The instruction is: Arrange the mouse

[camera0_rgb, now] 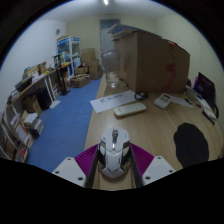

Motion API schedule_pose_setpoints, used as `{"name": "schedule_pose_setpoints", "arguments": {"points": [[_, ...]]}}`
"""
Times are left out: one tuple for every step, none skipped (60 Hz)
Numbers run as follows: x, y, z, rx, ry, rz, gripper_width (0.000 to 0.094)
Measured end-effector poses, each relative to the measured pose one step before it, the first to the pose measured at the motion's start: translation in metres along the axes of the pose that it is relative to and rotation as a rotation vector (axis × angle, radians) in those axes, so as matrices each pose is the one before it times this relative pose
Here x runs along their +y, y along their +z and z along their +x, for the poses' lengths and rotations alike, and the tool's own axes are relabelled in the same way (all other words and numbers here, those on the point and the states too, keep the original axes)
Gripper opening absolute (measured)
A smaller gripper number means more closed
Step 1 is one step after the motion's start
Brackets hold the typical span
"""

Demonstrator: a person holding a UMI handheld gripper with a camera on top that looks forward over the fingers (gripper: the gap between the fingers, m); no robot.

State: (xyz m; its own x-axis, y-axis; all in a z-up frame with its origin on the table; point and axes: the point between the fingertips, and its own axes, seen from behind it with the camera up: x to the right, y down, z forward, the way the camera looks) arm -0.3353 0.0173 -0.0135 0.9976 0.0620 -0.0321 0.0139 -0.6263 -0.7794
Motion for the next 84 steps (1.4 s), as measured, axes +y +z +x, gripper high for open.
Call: {"name": "schedule_pose_setpoints", "arguments": {"points": [[-0.00025,0.00010,0.00031,-0.00123,0.0130,0.00409,0.0568],[0.00022,-0.00021,0.00010,-0.00119,0.0089,0.00299,0.0568],[0.00026,-0.00021,0.00014,0.00008,0.0020,0.00290,0.0563],[0.00038,-0.00098,-0.00054,0.00368,-0.0051,0.00173,0.0549],[-0.00012,0.00102,0.00114,0.00021,-0.0120,0.00065,0.0547],[0.00042,0.00006,-0.00011,0.00051,-0.0115,-0.00126,0.0539],[0.00079,0.00014,-0.00028,-0.00025,-0.0067,-0.00502,0.0532],[0.00045,-0.00003,-0.00024,-0.00137,0.0016,-0.00797,0.0522],[0.00033,0.00008,0.00008,-0.00227,0.0068,-0.01051,0.0505],[-0.00004,-0.00009,-0.00009,-0.00401,0.0088,-0.01126,0.0498],[-0.00007,0.00024,-0.00028,-0.00540,0.0037,-0.01155,0.0478],[0.00023,0.00013,-0.00079,-0.00763,-0.0012,-0.01210,0.0470],[-0.00051,-0.00001,-0.00112,-0.01129,-0.0071,-0.00792,0.0456],[-0.00028,0.00007,-0.00209,-0.01758,-0.0040,-0.00763,0.0466],[0.00096,-0.00132,-0.00469,-0.02501,0.0008,-0.00804,0.0432],[-0.00073,-0.00129,-0.00511,-0.03156,0.0042,-0.00649,0.0423],[-0.00064,-0.00259,-0.00347,-0.03378,0.0058,-0.01332,0.0402],[0.00021,-0.00332,-0.00496,-0.03073,0.0040,-0.01579,0.0401],[-0.00245,-0.00449,-0.00314,-0.02384,-0.0064,-0.00499,0.0403],[-0.00671,-0.00599,-0.00107,-0.01408,-0.0189,0.01006,0.0404],[-0.01038,-0.00738,0.00150,-0.00349,-0.0284,0.02361,0.0402],[-0.01121,-0.00795,0.00271,0.00419,-0.0320,0.03074,0.0399],[-0.01393,-0.00885,0.00488,0.00663,-0.0271,0.03102,0.0401],[-0.01377,-0.00976,0.00488,0.00420,-0.0183,0.02942,0.0400],[-0.01317,-0.00941,0.00435,-0.00017,-0.0079,0.02796,0.0400],[-0.01322,-0.00973,0.00471,-0.00155,0.0012,0.02746,0.0400],[-0.01235,-0.00750,0.00490,-0.00314,0.0071,0.02466,0.0400],[-0.01281,-0.01113,0.00645,0.00441,0.0080,0.02526,0.0400],[-0.01345,-0.00948,0.00903,0.00722,0.0079,0.02748,0.0400],[-0.01246,-0.00734,0.01103,0.00873,0.0041,0.02750,0.0399],[-0.01136,-0.00769,0.01120,0.01257,0.0002,0.02420,0.0399],[-0.00994,-0.00713,0.01238,0.01609,-0.0021,0.02170,0.0399],[-0.00840,-0.00608,0.01338,0.01884,-0.0024,0.01971,0.0398],[-0.00687,-0.00546,0.01315,0.01884,-0.0030,0.01585,0.0397],[-0.00509,0.00026,0.01431,0.01483,-0.0034,0.01250,0.0398],[-0.00421,-0.00485,0.01166,0.01084,-0.0051,0.00199,0.0396],[0.00081,-0.00222,0.01134,0.00591,-0.0056,-0.00575,0.0395],[0.00715,0.00043,0.01045,0.00242,-0.0042,-0.01183,0.0394],[0.00606,-0.00032,0.00924,0.00244,0.0004,-0.01700,0.0396],[0.00681,0.00066,0.00995,0.00603,0.0068,-0.01312,0.0397],[0.00688,0.00107,0.00989,0.00952,0.0136,-0.00798,0.0399],[0.00616,0.00290,0.01057,0.01004,0.0155,-0.00531,0.0395],[0.00824,0.00249,0.00894,0.00758,0.0137,-0.01190,0.0394],[0.01489,0.00165,0.00939,0.00394,0.0101,-0.01723,0.0395],[0.01060,0.00293,0.00765,0.00382,0.0068,-0.02179,0.0393],[0.01124,0.00240,0.00702,0.00561,0.0038,-0.02350,0.0395],[0.01056,0.00302,0.00743,0.00810,0.0022,-0.02202,0.0395],[0.01000,0.00276,0.00722,0.00948,0.0017,-0.01836,0.0395],[0.00876,0.00276,0.00632,0.00891,0.0010,-0.01468,0.0395],[0.01072,0.00316,0.00704,0.00490,-0.0003,-0.01141,0.0396],[0.00719,0.00285,0.00372,0.00381,-0.0013,-0.01116,0.0395],[0.00836,0.00449,0.00384,0.00340,-0.0017,-0.01032,0.0395],[0.00814,0.00251,0.00313,0.00477,-0.0002,-0.01356,0.0396],[0.00802,0.00277,0.00363,0.00616,0.0013,-0.01588,0.0396],[0.00806,0.00311,0.00321,0.00515,0.0017,-0.01564,0.0397],[0.00740,0.00288,0.00247,0.00291,0.0020,-0.01262,0.0397],[0.00620,0.00270,0.00163,-0.00037,0.0022,-0.00875,0.0397],[0.00550,0.00275,0.00102,-0.00228,0.0026,-0.00649,0.0399],[0.00428,0.00077,0.00086,-0.00243,0.0025,-0.01017,0.0396],[0.00623,0.00257,0.00033,-0.00206,0.0029,-0.00885,0.0395],[0.00659,0.00373,0.00064,-0.00177,0.0008,-0.00921,0.0397],[0.00609,0.00259,0.00046,-0.00322,0.0000,-0.01212,0.0398],[0.00604,0.00241,0.00015,-0.00364,-0.0013,-0.01243,0.0397],[0.00647,0.00196,-0.00024,-0.00447,-0.0026,-0.01495,0.0405],[0.00005,0.00110,0.00020,-0.00357,0.0003,0.00971,0.0405],[-0.00394,0.00108,-0.00005,-0.00378,0.0002,0.02601,0.0403],[0.00154,0.00076,-0.00032,-0.00379,0.0032,-0.00020,0.0421],[0.00185,0.00002,-0.00005,-0.00290,0.0026,-0.00406,0.0425],[-0.00186,0.00020,-0.00027,-0.00120,-0.0030,0.00779,0.0511],[-0.00002,-0.00182,-0.00113,0.00123,-0.0047,-0.01348,0.0518],[0.00036,0.00036,0.00011,-0.00098,-0.0078,-0.00659,0.0507],[-0.00025,0.00012,-0.00018,-0.00077,-0.0096,-0.00398,0.0516],[0.00048,0.00031,0.00013,-0.00044,-0.0086,-0.00842,0.0532],[0.00094,0.00027,-0.00021,-0.00169,-0.0043,-0.00991,0.0568],[0.00220,-0.00042,-0.00096,-0.00389,-0.0026,-0.01530,0.0588],[0.00043,-0.00119,-0.00091,-0.00260,0.0014,-0.00823,0.0617],[0.00019,-0.00166,-0.00123,-0.00193,0.0028,-0.00851,0.0667],[0.00129,-0.00186,-0.00122,-0.00192,0.0049,-0.01143,0.0716],[0.00140,-0.00200,-0.00132,-0.00158,0.0063,-0.01189,0.0796],[0.00095,-0.00257,-0.00091,0.00064,0.0061,-0.00956,0.0848],[0.00077,-0.00299,-0.00133,0.00149,0.0065,-0.00621,0.0899],[0.00060,-0.00350,-0.00071,0.00624,0.0068,-0.00261,0.0858],[0.00043,-0.00395,-0.00147,0.00194,0.0052,-0.00118,0.0855],[-0.00008,-0.00430,-0.00096,0.00450,0.0066,0.00149,0.0836]]}}
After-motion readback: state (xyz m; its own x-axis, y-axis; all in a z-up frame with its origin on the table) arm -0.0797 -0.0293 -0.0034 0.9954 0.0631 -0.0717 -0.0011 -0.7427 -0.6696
